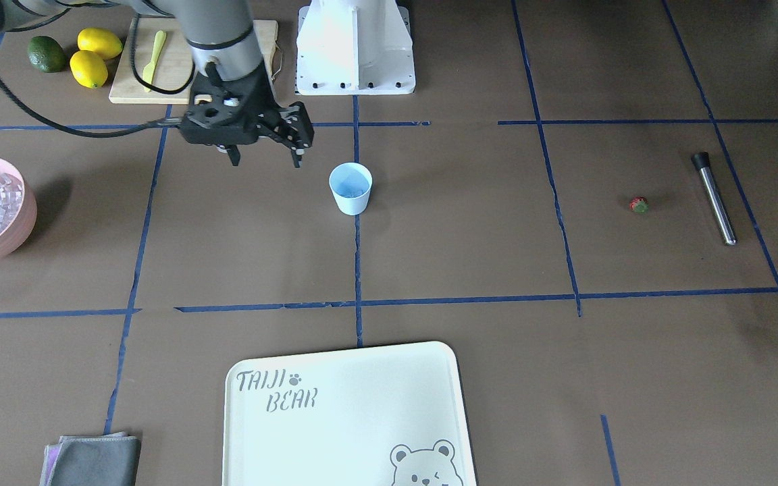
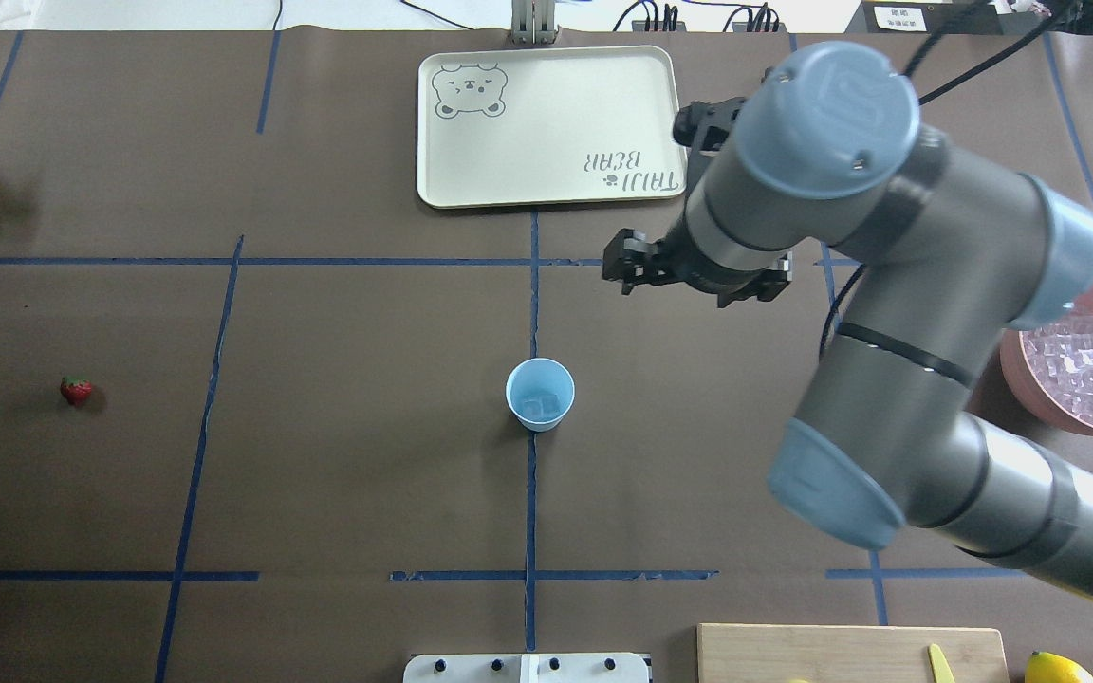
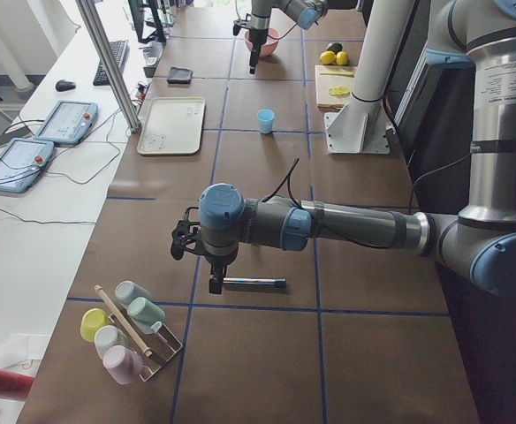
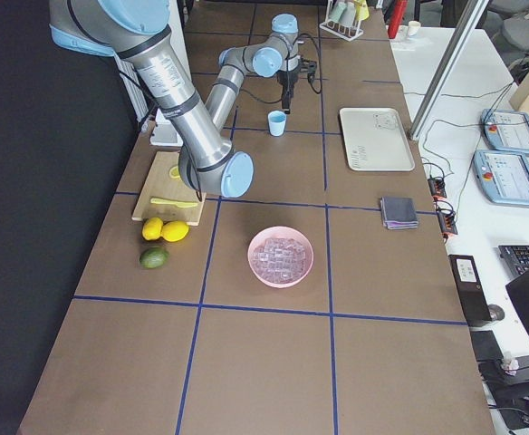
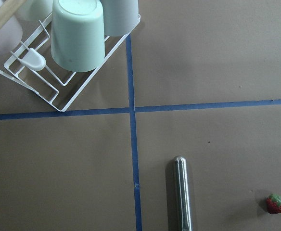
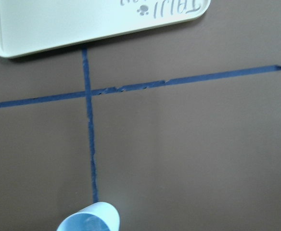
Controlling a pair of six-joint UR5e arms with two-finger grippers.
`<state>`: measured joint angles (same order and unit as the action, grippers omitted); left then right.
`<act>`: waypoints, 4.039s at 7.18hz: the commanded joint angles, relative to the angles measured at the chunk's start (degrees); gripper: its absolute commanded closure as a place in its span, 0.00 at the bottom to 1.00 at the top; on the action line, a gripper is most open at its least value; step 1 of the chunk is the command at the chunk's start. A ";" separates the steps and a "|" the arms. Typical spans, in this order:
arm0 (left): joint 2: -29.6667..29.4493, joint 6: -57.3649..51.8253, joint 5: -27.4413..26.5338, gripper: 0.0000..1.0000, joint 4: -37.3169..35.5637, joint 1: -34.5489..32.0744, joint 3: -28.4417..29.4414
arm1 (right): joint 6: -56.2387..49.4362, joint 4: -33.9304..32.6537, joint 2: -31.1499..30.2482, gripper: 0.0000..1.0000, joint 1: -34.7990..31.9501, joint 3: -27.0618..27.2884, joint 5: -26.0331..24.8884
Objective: Mash ice and strawberries in cup
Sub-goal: 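Move the empty right gripper back to the pink bowl, then grasp a third ice cube in the bowl with the right gripper, then carry the ice cube with the right gripper toward the cup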
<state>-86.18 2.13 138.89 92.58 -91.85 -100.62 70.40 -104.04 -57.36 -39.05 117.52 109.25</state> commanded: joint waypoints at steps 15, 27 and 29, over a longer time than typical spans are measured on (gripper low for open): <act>0.05 1.03 0.42 0.00 -0.03 0.00 -1.95 | -29.35 43.13 -44.15 0.02 -24.58 -13.53 14.94; 0.14 1.03 0.42 0.00 -0.03 -0.08 -2.13 | -29.88 42.42 -44.15 0.82 -21.77 -16.44 16.26; 0.05 1.03 0.42 0.00 -0.03 -0.08 -2.13 | -29.88 42.34 -44.24 1.00 -21.94 -16.10 16.26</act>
<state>-86.10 3.16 139.31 92.55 -91.93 -102.74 40.52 -61.64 -101.54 -60.86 101.16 125.51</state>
